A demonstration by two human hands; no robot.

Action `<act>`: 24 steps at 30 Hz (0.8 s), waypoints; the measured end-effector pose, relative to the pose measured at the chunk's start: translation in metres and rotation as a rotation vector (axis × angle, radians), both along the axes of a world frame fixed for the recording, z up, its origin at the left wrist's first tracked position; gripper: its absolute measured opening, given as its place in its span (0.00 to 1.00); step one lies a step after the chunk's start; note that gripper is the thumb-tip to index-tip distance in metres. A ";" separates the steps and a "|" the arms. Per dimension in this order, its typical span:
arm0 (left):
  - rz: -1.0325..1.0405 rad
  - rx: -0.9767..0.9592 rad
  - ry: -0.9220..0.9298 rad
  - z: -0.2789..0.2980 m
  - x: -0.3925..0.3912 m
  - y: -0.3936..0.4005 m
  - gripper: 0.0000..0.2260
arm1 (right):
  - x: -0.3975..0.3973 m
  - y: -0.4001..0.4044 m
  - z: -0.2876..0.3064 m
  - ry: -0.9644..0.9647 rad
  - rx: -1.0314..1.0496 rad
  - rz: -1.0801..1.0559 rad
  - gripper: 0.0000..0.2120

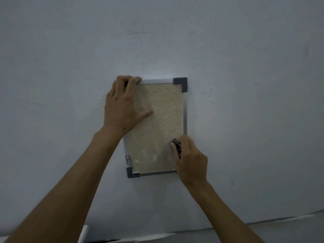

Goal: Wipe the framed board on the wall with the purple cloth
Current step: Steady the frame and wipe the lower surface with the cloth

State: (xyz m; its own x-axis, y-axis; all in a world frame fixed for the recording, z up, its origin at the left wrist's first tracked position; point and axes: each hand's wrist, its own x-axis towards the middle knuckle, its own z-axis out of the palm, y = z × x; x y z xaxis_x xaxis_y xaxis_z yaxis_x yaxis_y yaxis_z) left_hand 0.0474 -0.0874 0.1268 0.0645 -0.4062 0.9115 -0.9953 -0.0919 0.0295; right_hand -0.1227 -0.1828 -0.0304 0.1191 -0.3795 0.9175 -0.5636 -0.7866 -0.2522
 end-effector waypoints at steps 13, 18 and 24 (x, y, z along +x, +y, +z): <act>0.004 -0.003 0.003 0.000 0.002 0.001 0.41 | 0.034 0.021 -0.001 -0.078 -0.017 -0.005 0.09; 0.003 -0.019 -0.007 0.000 0.004 0.000 0.41 | 0.024 0.009 0.009 -0.194 0.045 -0.014 0.11; 0.014 0.000 -0.012 0.002 0.006 0.001 0.42 | 0.023 0.005 0.010 0.106 -0.194 0.018 0.08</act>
